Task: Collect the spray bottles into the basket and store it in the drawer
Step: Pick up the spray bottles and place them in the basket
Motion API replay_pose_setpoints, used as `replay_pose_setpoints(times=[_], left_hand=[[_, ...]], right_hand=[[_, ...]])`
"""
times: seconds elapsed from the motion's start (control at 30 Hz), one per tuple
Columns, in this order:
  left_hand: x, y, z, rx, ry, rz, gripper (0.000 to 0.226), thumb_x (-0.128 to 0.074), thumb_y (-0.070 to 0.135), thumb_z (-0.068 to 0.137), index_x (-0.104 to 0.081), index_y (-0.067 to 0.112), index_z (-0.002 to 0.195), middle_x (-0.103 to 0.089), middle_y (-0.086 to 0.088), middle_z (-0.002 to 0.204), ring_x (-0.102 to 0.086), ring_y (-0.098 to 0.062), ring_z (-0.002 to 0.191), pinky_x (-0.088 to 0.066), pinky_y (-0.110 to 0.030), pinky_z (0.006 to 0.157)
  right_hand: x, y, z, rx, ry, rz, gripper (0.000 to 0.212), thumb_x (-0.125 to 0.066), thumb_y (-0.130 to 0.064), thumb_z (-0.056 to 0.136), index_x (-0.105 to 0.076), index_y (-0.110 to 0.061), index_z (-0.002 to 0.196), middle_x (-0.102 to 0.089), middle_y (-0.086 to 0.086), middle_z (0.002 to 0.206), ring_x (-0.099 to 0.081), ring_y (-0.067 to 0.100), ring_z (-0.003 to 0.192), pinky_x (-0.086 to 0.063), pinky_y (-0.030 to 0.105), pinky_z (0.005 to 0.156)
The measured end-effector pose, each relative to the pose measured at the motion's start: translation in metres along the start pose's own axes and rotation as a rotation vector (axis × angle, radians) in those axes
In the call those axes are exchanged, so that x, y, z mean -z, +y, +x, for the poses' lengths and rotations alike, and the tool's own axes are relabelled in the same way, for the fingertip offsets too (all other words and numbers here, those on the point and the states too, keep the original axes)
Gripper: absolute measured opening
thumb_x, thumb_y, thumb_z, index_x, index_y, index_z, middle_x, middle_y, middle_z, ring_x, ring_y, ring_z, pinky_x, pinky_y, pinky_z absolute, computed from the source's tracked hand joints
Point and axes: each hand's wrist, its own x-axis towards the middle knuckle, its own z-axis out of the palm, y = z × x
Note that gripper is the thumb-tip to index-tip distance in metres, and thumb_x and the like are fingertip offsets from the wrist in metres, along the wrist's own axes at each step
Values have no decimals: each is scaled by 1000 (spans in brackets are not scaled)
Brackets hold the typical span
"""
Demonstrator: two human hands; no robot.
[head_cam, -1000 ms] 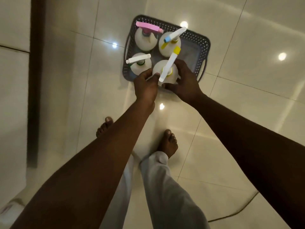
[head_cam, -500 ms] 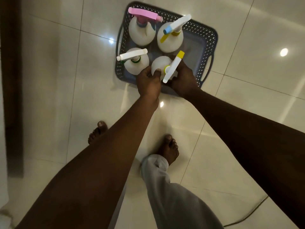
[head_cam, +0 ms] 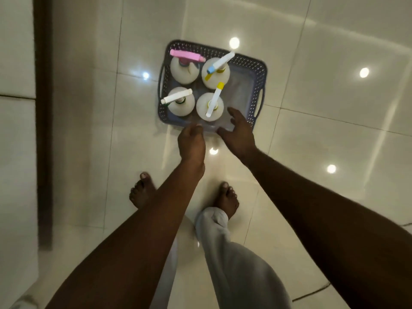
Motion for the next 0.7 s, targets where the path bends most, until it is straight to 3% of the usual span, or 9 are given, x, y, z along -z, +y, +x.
replay_pose_setpoints(times=[0.13,0.33,0.47,0.57,0.7], left_hand=[[38,20,-74,-1,-31,150,33,-56,21,104,-65,16,136,-66,-8,137,-60,-25,130,-47,-49,116],[84,91,-213,-169,-170,406,30,-59,19,103,-69,12,131,-72,-7,128,-68,-24,116,-57,-43,97],[100,140,-299,-292,-334,581,27,-59,20,103,-71,11,126,-73,-7,124,-68,-25,115,-57,-45,98],[108,166,-356,-374,-481,688,23,-59,25,103,-72,19,120,-74,-3,117,-67,-19,107,-56,-46,100],[108,178,-424,-442,-642,777,32,-60,29,103,-69,18,131,-71,-4,133,-65,-22,126,-54,-39,101]], right_hand=[[21,-38,-90,-14,24,88,59,-73,-21,97,-52,-13,152,-56,6,154,-54,25,140,-45,40,117],[76,-112,-230,-106,159,328,47,-69,-32,100,-59,-25,146,-60,-5,148,-61,16,131,-44,21,99],[116,-154,-314,-167,281,444,44,-64,-47,96,-57,-44,139,-61,-17,143,-62,7,127,-52,34,103],[137,-174,-372,-163,415,533,43,-67,-40,97,-60,-36,139,-62,-14,142,-62,8,127,-54,31,98],[154,-176,-449,-205,570,697,41,-67,-32,98,-61,-33,138,-62,-11,143,-60,9,129,-55,36,104]])
